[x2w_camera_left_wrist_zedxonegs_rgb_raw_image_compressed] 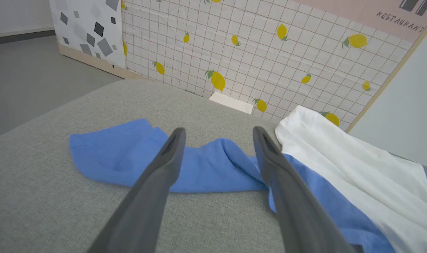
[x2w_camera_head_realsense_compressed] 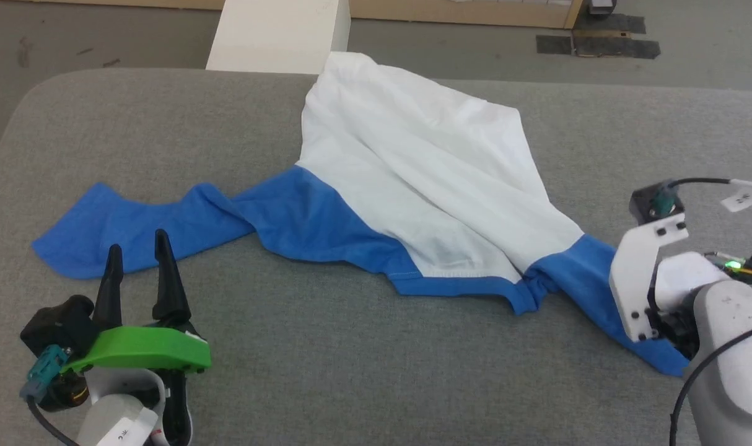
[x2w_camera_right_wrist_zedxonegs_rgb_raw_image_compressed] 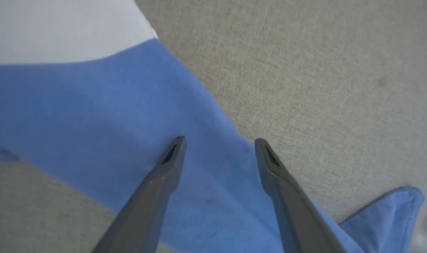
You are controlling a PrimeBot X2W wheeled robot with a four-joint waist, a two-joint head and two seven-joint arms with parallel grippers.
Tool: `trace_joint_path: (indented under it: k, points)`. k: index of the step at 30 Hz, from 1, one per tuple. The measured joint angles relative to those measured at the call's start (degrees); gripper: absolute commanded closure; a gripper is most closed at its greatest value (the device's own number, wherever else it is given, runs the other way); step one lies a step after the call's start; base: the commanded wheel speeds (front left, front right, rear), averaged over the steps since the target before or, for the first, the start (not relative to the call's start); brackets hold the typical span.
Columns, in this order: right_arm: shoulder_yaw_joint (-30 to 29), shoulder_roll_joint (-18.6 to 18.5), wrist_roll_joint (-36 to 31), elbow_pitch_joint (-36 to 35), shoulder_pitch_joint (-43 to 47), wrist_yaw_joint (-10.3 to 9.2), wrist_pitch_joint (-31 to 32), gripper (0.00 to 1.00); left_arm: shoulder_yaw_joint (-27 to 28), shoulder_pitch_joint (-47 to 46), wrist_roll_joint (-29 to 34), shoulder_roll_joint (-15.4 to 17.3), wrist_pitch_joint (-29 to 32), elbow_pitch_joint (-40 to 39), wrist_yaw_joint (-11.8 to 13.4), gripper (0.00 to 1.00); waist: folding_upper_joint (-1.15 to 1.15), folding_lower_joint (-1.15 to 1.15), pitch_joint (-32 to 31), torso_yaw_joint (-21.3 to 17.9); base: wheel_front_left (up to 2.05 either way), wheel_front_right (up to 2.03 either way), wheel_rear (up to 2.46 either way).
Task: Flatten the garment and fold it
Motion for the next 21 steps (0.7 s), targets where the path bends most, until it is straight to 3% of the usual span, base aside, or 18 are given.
trace_joint_path:
  k: [5,6,7,8,13,17,21]
  points:
    - [3.6,-3.5,2.91,2.31,-0.47,-0.02,6.24,0.0,-1.07,-0.05,0.0,-0.02,0.47,-0.31,-0.05,0.0,0.0,0.0,1.33,0.98,0.0,0.0,0.0]
    - [3.82,-4.07,3.79,2.18,-0.77,-0.02,7.3,0.29,-1.19,-0.12,-0.01,-0.01,0.47,-0.27,-0.09,0.0,0.0,0.0,1.68,1.14,0.0,0.0,0.0]
    - [3.99,-4.35,4.24,2.0,-0.89,-0.01,7.84,0.75,-1.25,-0.19,-0.01,-0.01,0.47,-0.21,-0.12,0.0,0.0,0.0,1.89,1.25,0.0,0.0,0.0]
    - [4.14,-4.92,4.9,1.46,-1.0,-0.01,8.4,1.0,-1.34,-0.32,-0.01,-0.01,0.47,-0.14,-0.3,0.0,0.0,0.0,2.22,1.44,0.0,0.0,0.0]
    - [2.65,-9.61,4.44,0.32,-2.38,0.03,7.01,1.0,-1.68,-1.2,-0.02,0.16,0.46,-0.08,-1.04,0.0,0.0,0.0,4.13,2.5,0.0,0.0,0.0]
    - [0.24,-14.63,1.8,0.22,-5.79,0.02,2.64,1.0,-2.34,-3.26,-0.03,0.19,0.42,-0.13,-1.57,0.0,0.0,0.0,5.99,3.79,0.0,0.0,0.0]
    - [0.34,-17.41,-0.25,0.26,-11.34,0.02,-3.27,1.0,-2.91,-5.3,-0.1,0.1,0.31,0.53,-2.32,0.0,0.0,0.0,8.23,5.25,0.0,0.0,0.0]
